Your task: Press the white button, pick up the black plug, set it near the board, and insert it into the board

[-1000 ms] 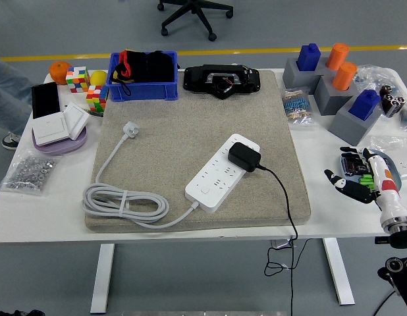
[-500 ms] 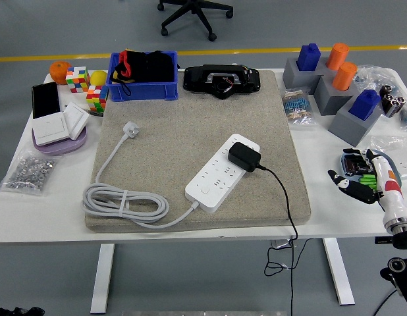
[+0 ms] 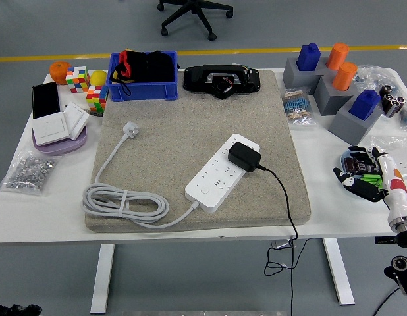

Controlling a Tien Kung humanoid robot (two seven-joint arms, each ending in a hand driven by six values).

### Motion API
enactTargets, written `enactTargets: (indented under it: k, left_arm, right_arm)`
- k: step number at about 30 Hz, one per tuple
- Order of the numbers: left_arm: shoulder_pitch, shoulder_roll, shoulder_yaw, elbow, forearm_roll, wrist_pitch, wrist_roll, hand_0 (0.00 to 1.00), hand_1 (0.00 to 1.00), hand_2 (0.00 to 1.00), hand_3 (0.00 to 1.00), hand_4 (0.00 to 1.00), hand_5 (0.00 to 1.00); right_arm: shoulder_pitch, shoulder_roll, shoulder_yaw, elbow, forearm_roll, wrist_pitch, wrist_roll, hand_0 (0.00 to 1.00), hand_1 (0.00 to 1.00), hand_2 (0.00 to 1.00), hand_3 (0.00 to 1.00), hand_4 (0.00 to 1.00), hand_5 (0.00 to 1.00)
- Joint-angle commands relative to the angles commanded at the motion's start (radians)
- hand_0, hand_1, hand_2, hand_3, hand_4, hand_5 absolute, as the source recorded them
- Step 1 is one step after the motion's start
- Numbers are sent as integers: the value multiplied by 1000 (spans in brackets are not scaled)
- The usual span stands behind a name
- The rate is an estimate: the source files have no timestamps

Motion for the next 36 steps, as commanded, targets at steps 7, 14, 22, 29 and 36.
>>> enactTargets:
  k: [7,14,22,29,36]
  left_arm:
    - [4,6,22,0,-12,-3,-4,685,676,658,685,563,197]
    - [25,12,21,0,-11,-4,-4,685,676,658,685,563,197]
    - [29,18,26,0,-8,-6,-7,685,676,658,685,562,198]
    - [28,15,43,0,-23,-8,-9,685,675,657,686,562,198]
    - [27,10,31,0,-15,-7,-6,685,676,658,686,562,198]
  right_arm:
    - [-8,-1,0,-3,-1,3,2,766,698,682,690,872,240]
    - [-15,4,0,-6,3,0,52,758,686,676,687,869,242]
    - [-24,-5,5,-5,3,1,54,754,682,674,680,869,242]
    - [-23,0,21,-1,19,13,92,753,683,674,680,868,242]
    - [-22,16,58,10,26,18,126,738,664,664,651,858,240]
